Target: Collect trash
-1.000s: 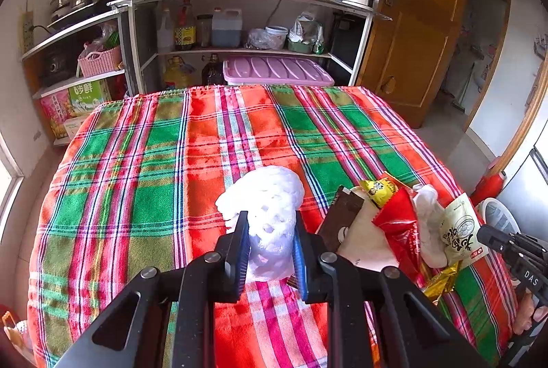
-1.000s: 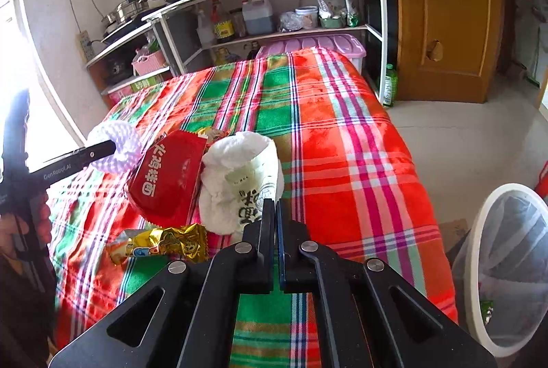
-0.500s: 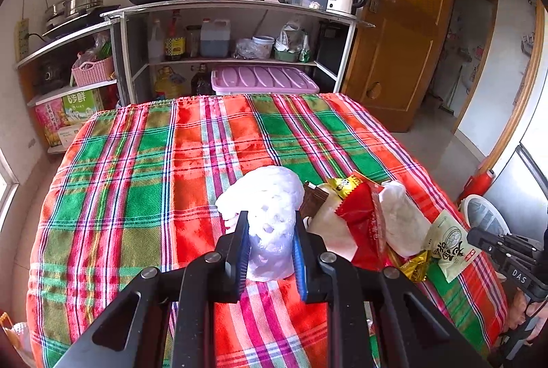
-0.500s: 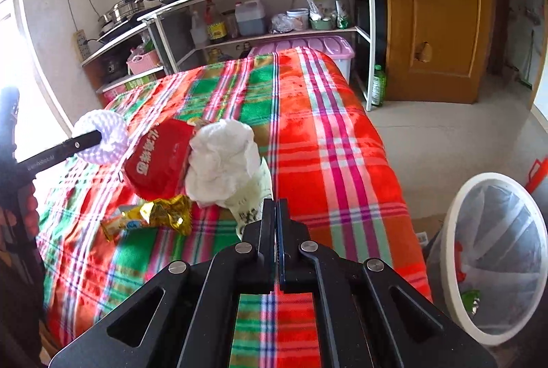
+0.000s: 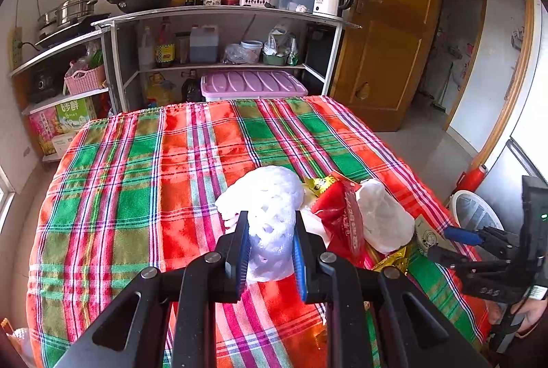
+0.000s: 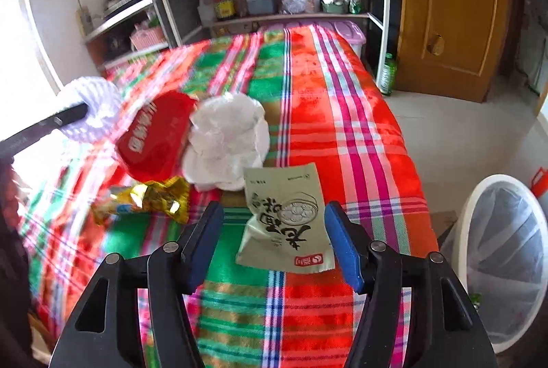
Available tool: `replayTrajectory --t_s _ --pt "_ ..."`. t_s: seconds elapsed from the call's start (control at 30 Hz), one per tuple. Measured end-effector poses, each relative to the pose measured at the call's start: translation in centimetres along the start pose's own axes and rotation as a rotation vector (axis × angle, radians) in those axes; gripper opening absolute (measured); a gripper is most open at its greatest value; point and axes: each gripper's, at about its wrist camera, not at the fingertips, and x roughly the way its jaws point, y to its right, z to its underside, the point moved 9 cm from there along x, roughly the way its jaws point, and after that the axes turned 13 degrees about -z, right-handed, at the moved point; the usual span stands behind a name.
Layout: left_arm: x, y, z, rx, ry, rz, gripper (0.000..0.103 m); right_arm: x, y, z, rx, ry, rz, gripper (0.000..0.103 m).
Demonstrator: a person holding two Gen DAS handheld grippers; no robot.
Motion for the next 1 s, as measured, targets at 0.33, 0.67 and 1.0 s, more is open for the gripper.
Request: replayTrajectory --t_s 0.33,0.67,1.0 --pt "-0.6 0.8 0.0 0.011 0.006 0.01 0.022 0.3 0.6 0.4 0.001 -0.002 0.014 0.027" --pt "-1.8 2.7 -0.4 0.043 0.026 0.027 0.022 -1.5 0.4 0.3 0.0 0.06 0.022 0.017" --pt "-3.1 7.3 -0.7 0.11 0.049 0.09 0.022 -6.3 1.0 -0.1 0.023 0.162 0.024 0.015"
